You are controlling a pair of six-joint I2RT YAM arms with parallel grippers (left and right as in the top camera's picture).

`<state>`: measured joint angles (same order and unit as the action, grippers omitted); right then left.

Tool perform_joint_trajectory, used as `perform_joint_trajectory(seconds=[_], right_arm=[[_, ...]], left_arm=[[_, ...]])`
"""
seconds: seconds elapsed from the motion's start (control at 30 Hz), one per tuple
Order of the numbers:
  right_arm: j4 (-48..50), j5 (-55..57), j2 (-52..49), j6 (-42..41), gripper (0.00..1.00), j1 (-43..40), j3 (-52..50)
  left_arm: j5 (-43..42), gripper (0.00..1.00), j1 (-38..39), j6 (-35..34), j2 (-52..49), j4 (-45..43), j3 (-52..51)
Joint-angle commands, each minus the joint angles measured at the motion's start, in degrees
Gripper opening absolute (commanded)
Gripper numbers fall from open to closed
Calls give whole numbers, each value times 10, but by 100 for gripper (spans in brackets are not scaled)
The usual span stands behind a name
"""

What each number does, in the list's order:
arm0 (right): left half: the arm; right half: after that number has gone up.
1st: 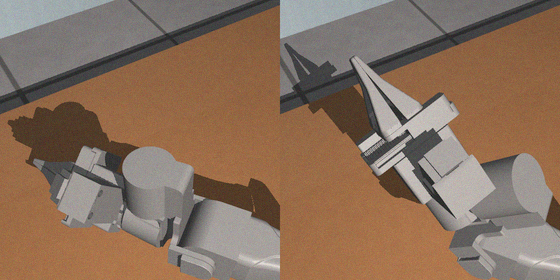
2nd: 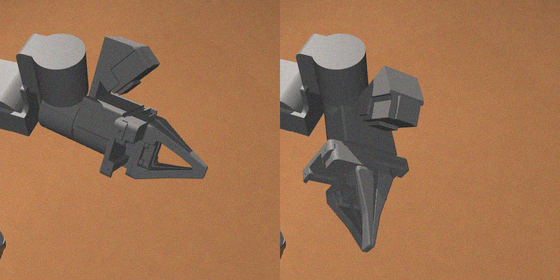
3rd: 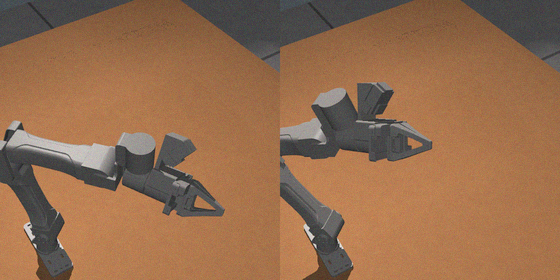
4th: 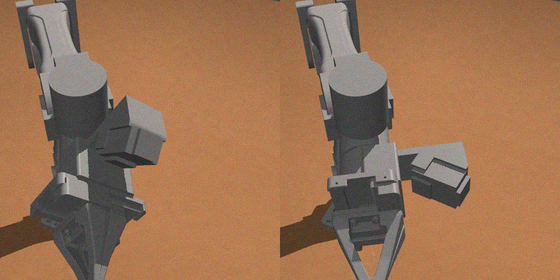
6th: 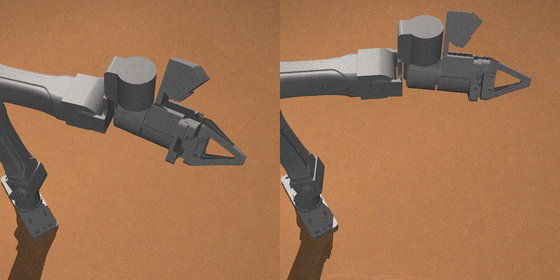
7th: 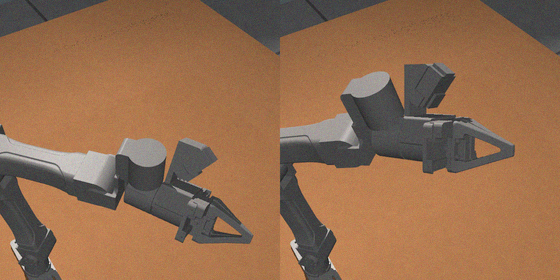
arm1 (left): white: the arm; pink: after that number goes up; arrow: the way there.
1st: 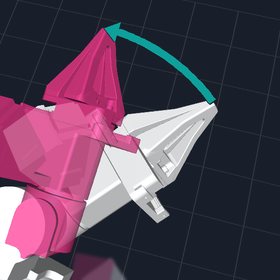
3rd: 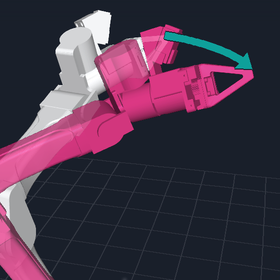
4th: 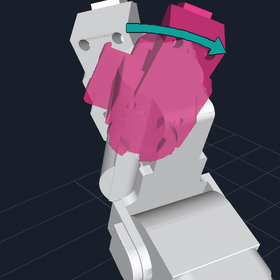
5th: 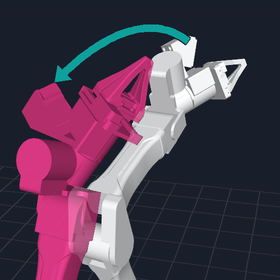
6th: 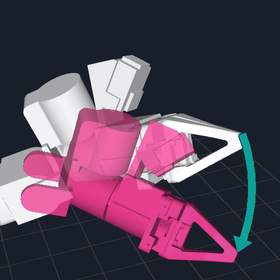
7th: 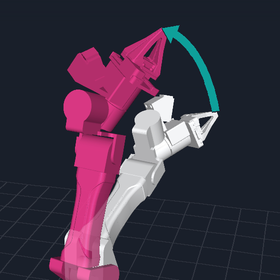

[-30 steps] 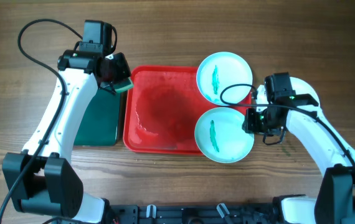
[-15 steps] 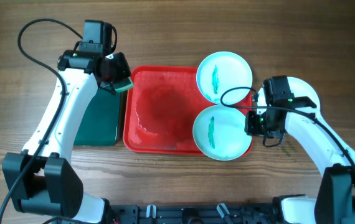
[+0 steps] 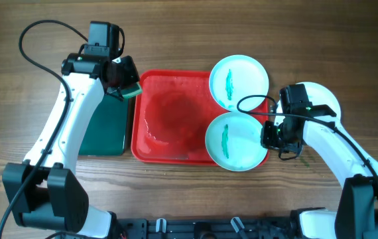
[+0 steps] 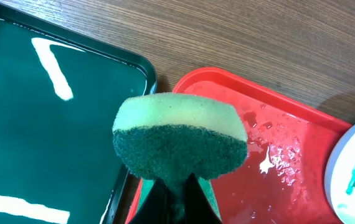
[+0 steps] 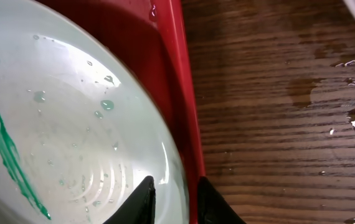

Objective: Clean dirty plates on tray and stack at the side
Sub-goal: 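Grasp the lower-right plate rim with the right gripper and drag it left, then scrub the dragged plate with the sponge in the left gripper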

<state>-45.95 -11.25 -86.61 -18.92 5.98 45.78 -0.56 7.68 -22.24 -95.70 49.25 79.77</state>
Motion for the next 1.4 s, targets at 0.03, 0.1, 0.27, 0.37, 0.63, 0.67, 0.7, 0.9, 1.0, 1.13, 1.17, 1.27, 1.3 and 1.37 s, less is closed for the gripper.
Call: perform_joint_trajectory(seconds=[0.03,0.1,0.27,0.37,0.63,0.67,0.7,0.9,1.0,1.13,1.17,1.27,1.3,1.37], right_arm=[[-8,-13,5,-23,19,1,-5],[-10,-12,5,-23,18,1,-5],[22,-13,5,-37,17,1,-41],[35,-13,5,-37,5,1,-52],[23,-54,7,-16,4,9,-19],[17,-56,8,-17,4,19,-5],[12,-61,9,-18,4,32,8],[94,-1,6,-147,4,174,67],[176,37,-20,-193,4,220,67],[233,36,-102,-221,4,243,97],[237,35,-119,-222,4,246,108],[241,30,-177,-249,4,257,142],[241,21,-189,-249,4,259,147],[243,9,-204,-247,14,260,153]], left_arm=[[-4,4,1,-7,-3,-3,0],[-4,4,1,-7,-3,-3,0],[-4,4,1,-7,-3,-3,0],[-4,4,1,-7,-3,-3,0],[-4,4,1,-7,-3,-3,0],[-4,4,1,-7,-3,-3,0],[-4,4,1,-7,-3,-3,0],[-4,4,1,-7,-3,-3,0],[-4,4,1,-7,-3,-3,0],[-5,4,1,-7,-3,-3,0],[-4,4,1,-8,-3,-3,0],[-4,4,1,-8,-3,-3,0],[-5,4,1,-8,-3,-3,0],[-4,4,1,-8,-3,-3,0]])
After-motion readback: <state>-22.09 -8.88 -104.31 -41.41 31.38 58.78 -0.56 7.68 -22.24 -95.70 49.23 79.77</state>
